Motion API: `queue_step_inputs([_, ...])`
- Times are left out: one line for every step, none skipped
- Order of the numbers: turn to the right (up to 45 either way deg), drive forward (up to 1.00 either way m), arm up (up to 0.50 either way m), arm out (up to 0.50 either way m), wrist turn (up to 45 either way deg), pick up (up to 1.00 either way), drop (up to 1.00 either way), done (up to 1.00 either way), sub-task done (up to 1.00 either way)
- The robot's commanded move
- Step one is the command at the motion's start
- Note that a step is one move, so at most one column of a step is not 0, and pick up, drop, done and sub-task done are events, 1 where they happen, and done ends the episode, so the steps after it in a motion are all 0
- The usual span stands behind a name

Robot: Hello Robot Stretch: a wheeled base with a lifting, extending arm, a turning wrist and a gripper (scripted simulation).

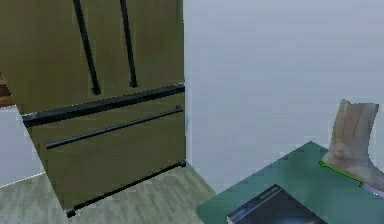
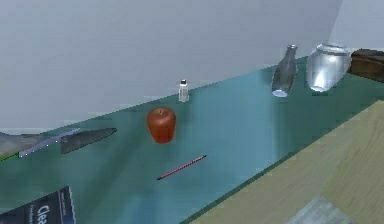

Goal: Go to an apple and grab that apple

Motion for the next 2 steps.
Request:
queue_step_inputs([0.0,0.0,0.5,0.0,0.0,0.0,0.0,0.0,0.0])
queue_step_inputs([0.0,0.0,0.38,0.0,0.0,0.0,0.0,0.0,0.0])
